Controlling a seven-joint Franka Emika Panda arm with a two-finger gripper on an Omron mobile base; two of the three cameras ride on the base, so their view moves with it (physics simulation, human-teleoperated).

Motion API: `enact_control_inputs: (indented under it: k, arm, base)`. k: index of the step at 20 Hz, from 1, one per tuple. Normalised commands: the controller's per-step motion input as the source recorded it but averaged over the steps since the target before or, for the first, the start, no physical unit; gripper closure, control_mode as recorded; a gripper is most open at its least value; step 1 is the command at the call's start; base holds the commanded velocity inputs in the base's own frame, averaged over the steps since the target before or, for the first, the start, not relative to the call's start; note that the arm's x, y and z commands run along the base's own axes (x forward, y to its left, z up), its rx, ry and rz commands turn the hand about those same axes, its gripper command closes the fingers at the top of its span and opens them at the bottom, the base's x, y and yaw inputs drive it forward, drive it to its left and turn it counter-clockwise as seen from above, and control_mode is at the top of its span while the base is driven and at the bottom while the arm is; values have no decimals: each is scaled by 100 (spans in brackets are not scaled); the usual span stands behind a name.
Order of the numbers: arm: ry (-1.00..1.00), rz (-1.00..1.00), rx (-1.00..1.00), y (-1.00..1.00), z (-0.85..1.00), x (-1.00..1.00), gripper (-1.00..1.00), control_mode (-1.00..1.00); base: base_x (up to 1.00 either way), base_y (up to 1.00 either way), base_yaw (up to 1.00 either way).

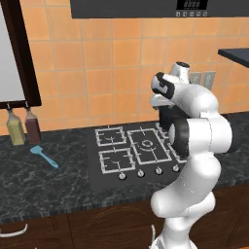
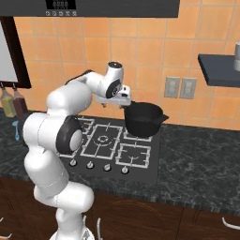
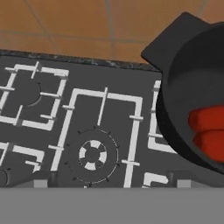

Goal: Put the bell pepper and bell pepper in the pot. Retrieve the spatula and lightly stir the vegetables in the pot.

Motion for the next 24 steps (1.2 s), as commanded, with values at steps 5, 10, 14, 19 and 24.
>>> enact_control_inputs:
  k: [5,10,14,19,24]
  arm:
    - [0,1,0,2,0,-5,-100,-100]
    - [7,22,0,94,-17,-33,-100,-100]
    - [2,31,-10,100,-37,-69,-100,-100]
    - [3,26,-15,100,-42,-60,-100,-100]
    - [14,26,-12,100,-20,-21,-100,-100]
  base:
    - [0,0,0]
    - [0,0,0]
    - [0,0,0]
    - [0,0,0]
    - [0,0,0]
